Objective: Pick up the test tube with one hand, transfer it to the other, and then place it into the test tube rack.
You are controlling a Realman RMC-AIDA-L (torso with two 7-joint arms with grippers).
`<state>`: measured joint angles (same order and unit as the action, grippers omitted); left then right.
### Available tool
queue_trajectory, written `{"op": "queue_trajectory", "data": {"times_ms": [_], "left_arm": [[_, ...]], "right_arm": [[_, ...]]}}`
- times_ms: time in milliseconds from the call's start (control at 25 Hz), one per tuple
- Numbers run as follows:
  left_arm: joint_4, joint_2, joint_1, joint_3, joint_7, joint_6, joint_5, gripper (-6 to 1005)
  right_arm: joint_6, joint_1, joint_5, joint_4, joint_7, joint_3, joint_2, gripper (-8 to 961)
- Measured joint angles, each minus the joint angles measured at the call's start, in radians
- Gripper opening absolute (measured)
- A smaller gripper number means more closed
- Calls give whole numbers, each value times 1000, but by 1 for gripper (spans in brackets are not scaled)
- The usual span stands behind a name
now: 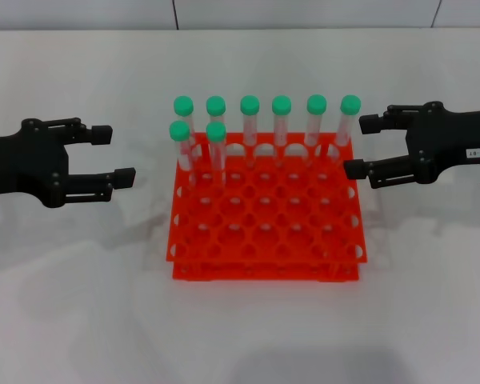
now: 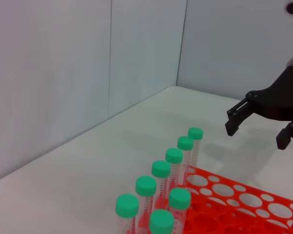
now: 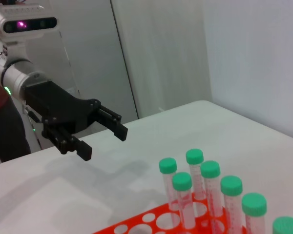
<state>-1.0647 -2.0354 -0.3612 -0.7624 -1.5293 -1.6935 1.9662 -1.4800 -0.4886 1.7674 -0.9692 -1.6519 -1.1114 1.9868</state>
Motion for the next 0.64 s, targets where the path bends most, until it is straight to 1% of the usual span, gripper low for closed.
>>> {"op": "queue_trajectory", "data": {"times_ms": [360,640], "left_arm": [[3,-2,-3,0,3,0,0,759],[3,-2,2,0,5,0,0,757]], "right_arm": [[3,-1,8,0,0,-1,11,860],[0,-3,10,0,0,-1,11,860]]}}
